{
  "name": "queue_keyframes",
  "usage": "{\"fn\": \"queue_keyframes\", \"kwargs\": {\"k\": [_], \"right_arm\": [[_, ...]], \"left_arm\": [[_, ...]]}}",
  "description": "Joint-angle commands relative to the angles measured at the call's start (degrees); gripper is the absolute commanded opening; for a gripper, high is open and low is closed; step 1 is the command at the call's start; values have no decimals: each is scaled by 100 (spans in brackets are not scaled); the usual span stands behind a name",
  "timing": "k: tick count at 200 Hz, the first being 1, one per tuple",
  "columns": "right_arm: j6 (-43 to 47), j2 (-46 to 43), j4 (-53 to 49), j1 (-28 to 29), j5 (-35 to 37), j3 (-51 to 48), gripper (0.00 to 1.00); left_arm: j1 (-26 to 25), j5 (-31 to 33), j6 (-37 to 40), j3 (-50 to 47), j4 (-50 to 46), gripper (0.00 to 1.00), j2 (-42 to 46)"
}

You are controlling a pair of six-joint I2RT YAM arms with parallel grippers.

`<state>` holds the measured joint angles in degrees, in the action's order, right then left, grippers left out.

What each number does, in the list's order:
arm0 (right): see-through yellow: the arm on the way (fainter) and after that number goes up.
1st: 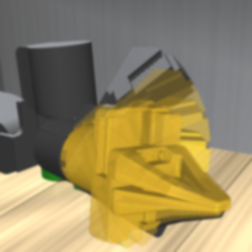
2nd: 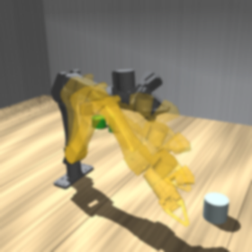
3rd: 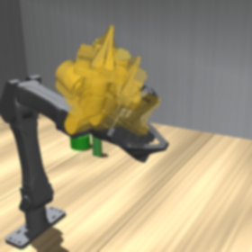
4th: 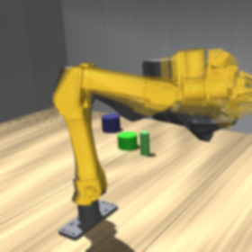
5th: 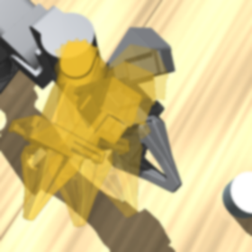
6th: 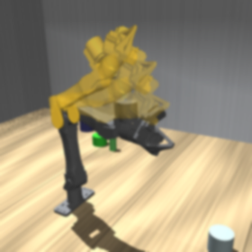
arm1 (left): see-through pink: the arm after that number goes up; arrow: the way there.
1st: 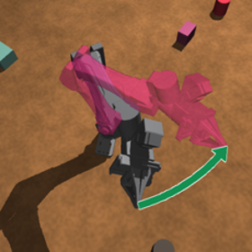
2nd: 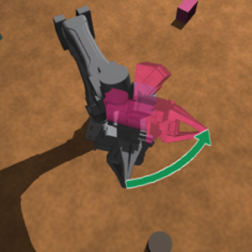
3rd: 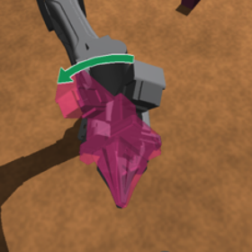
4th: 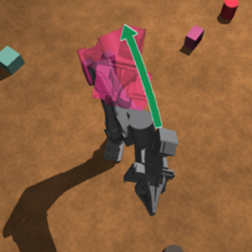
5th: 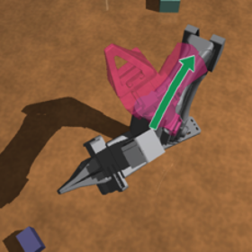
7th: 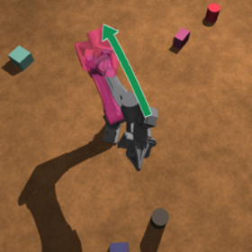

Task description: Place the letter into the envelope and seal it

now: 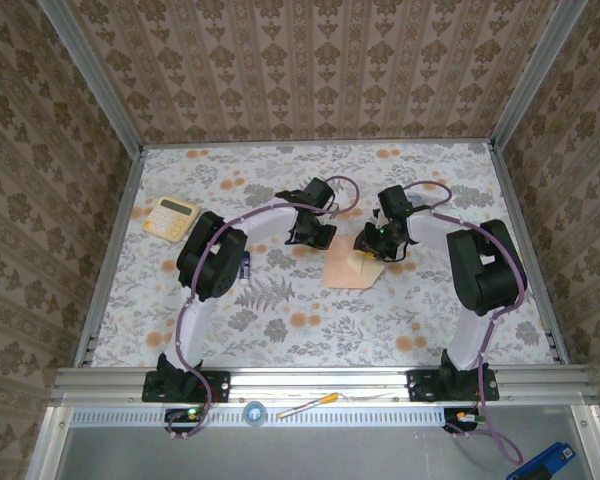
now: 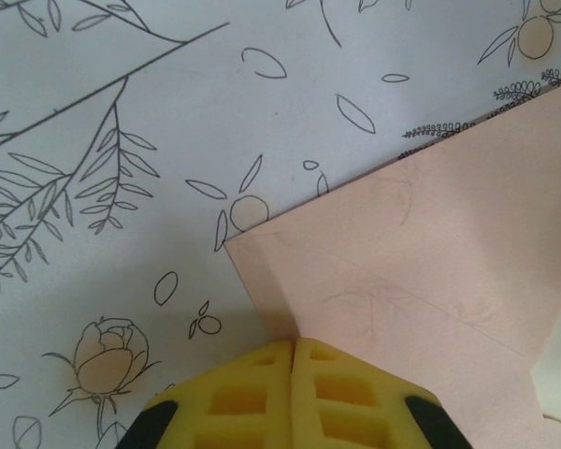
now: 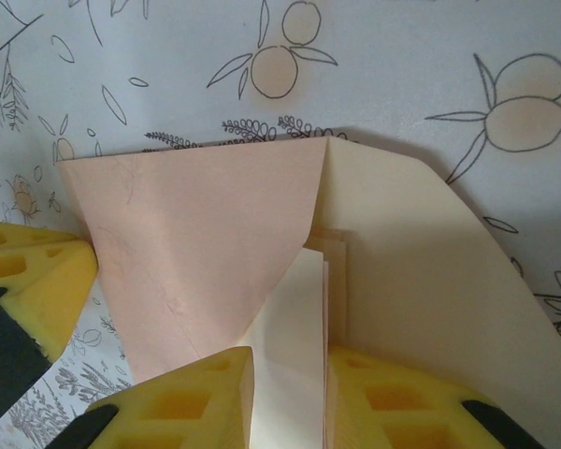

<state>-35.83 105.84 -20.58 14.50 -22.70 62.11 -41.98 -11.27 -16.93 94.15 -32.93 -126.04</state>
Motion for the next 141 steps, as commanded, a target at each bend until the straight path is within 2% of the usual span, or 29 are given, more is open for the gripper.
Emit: {"fn": "queue_keyframes", "kwargs": {"k": [1,96,141], "right_arm": [[137,200,-60,-18,-69,220,27],[186,383,89,96,-191,406,27],[320,215,-149,70,91,381,27]], "left_arm": [[-76,211,-21,-206,-925,0,-518],[-72,211,19,-99,-987,0,-594],[-69,225,56,-48,-1034,0,-614]]}}
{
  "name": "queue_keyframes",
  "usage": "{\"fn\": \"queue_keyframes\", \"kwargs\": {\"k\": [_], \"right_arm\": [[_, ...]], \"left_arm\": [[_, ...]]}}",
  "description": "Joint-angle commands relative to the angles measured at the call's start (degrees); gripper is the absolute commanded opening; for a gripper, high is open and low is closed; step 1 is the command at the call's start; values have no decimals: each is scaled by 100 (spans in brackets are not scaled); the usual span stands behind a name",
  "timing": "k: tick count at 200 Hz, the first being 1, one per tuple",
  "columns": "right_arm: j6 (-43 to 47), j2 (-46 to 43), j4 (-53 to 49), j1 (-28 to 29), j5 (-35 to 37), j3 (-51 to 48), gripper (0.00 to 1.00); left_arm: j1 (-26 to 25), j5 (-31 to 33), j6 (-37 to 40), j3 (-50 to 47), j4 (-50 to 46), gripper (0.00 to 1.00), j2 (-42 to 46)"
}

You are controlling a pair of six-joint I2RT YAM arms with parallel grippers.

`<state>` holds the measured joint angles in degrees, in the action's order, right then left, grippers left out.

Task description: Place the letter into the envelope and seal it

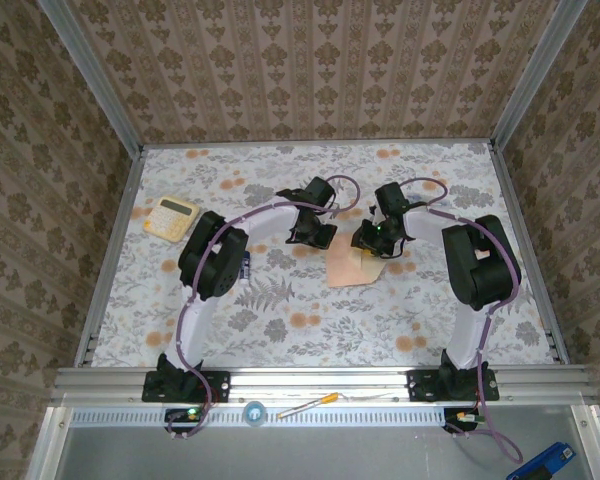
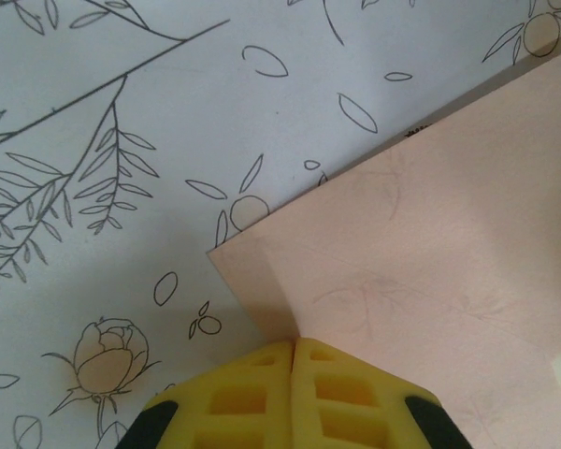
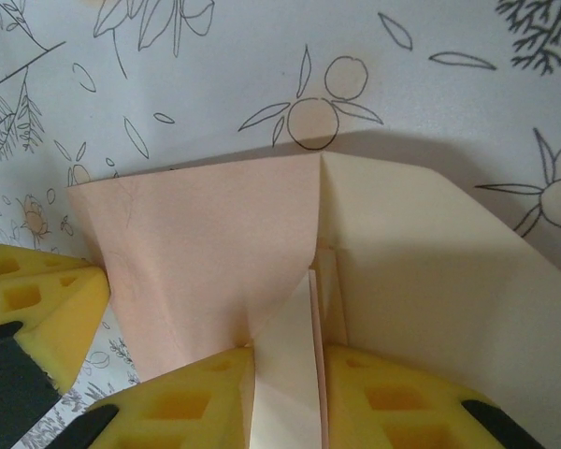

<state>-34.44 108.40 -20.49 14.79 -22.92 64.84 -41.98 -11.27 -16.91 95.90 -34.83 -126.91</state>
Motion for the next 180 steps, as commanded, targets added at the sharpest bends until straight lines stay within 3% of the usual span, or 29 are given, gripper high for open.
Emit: {"fn": "queue_keyframes", "kwargs": {"k": [1,49,85,111,180], "right_arm": [[186,-44,-162,42,117,108,27],[346,-219,-434,-45,402,187,28],[268,-285,-235,-50,181,109,29],[262,-293,-199,-53,164,39,36],[266,-265,48,32,-28,-112,36]], "left_arm": [[-72,223,55,-222,-842,0,-527],[-68,256,94,-220,-877,0,-528],[-74,259,93,-197,-876,0,-525],[-71,253,92,-193,-876,0,-528],[-75,249,82,-180,-892,0,-539]]}}
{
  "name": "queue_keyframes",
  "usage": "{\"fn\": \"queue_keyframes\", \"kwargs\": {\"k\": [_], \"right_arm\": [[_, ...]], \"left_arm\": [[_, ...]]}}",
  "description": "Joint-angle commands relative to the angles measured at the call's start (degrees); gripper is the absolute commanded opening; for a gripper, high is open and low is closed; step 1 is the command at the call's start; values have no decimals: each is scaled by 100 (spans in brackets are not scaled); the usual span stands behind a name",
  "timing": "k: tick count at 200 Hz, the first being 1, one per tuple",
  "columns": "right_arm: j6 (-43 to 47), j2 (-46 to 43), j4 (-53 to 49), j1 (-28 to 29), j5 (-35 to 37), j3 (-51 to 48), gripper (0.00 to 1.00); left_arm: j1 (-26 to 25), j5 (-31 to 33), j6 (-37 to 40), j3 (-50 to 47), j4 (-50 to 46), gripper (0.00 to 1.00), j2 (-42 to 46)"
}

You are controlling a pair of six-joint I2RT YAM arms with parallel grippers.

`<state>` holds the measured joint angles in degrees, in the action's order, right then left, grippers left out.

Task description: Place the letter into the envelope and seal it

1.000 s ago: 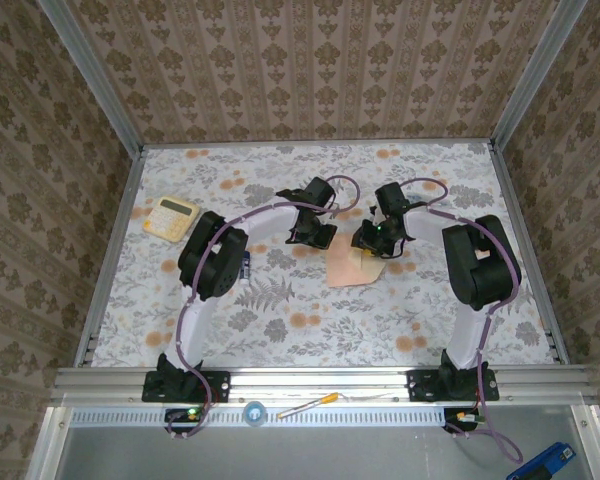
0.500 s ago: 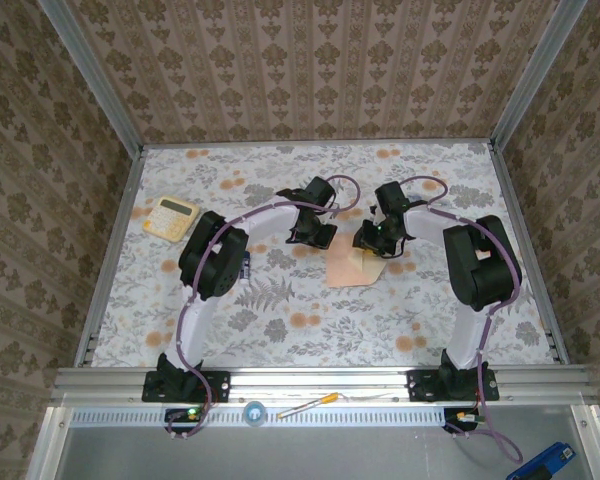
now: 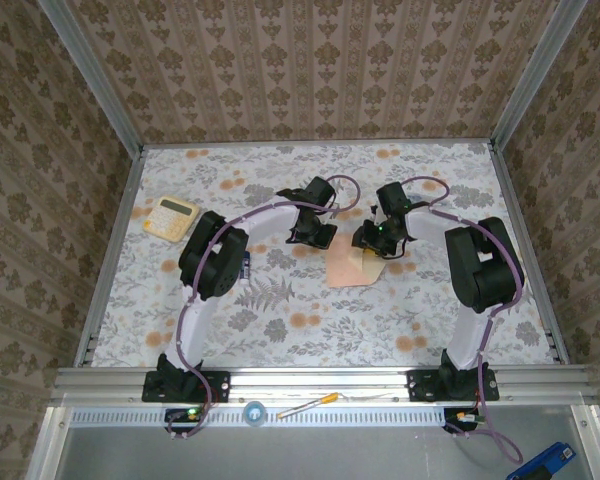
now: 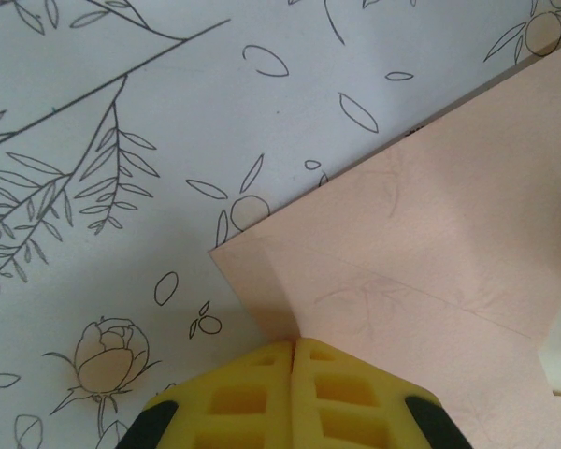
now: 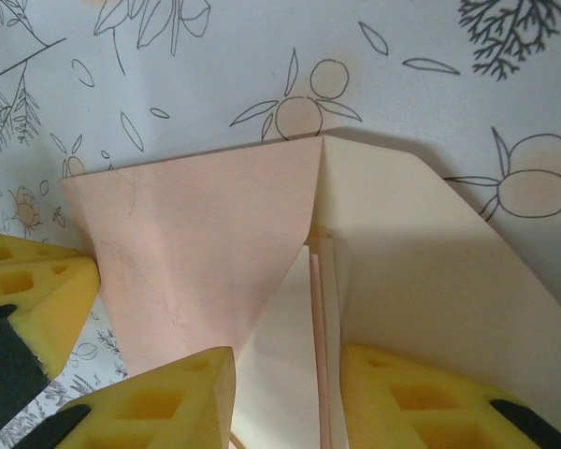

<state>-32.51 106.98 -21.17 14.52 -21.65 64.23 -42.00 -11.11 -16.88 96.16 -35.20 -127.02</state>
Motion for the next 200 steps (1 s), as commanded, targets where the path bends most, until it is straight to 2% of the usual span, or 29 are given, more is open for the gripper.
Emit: {"fn": "queue_keyframes", "kwargs": {"k": [1,130,200], "right_arm": [[76,-119,114,63,-155,-51,36],[228,205,148,332,-204,264,36],[309,-129,-238,176,199,223,36]], "left_arm": [[-68,233,80,-205,-851,0,-531],[-76,247,89,-84,-938,0,-576],[-78,274,122,-73,-979,0,-544]]}}
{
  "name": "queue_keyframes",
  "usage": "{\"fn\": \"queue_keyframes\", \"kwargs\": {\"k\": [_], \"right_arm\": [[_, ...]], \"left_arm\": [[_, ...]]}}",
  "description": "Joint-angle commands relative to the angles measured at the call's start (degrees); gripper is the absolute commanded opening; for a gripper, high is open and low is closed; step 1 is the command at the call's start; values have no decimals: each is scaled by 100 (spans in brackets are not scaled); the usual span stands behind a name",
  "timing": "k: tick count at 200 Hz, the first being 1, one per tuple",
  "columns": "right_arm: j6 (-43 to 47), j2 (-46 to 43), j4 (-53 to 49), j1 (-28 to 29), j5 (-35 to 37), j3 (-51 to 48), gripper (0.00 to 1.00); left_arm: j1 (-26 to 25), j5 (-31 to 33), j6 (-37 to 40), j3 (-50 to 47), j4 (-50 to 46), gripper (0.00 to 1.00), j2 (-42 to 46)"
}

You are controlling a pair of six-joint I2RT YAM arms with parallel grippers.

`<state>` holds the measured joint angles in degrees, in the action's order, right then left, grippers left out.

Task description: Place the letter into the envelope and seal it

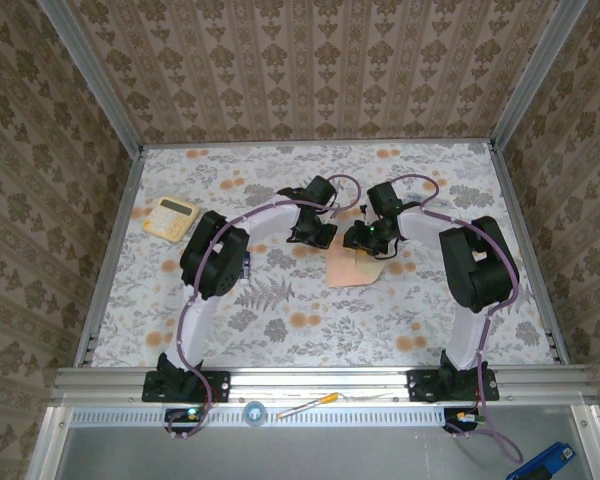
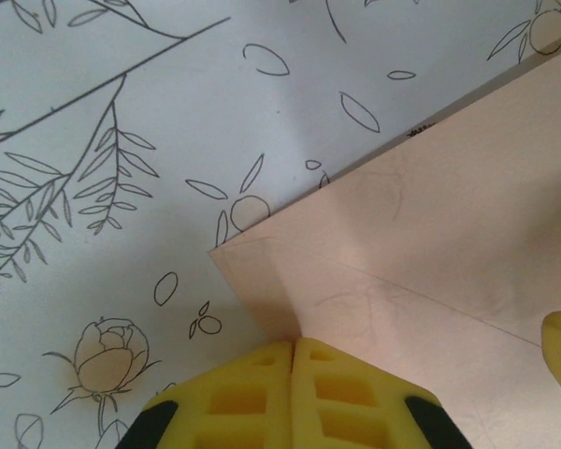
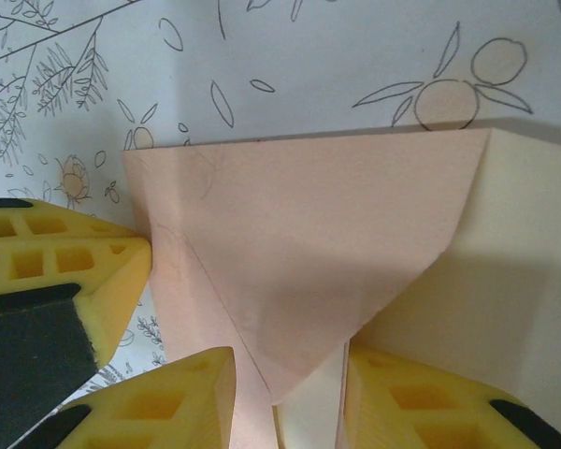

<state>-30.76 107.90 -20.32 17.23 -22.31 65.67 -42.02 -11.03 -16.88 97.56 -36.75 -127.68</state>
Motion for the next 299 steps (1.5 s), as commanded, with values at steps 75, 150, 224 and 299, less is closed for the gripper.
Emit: {"fn": "queue_keyframes", "kwargs": {"k": [75,150,224,299], "right_arm": [[153,-1377,-419,-342,462,-442,38],[77,-2407,-40,-425,652,-1226,49],[-109,-2409,232,-464,283,-1420,55],[-631,-2152,788,-377,-111,-1292,55]], "left_arm": [[-74,340,114,-303,-625,20,-63],[-73,517,281,-131,-786,45,319],[-45,677,386,-98,-969,62,766],[274,758,345,-444,-1027,92,1824]]}}
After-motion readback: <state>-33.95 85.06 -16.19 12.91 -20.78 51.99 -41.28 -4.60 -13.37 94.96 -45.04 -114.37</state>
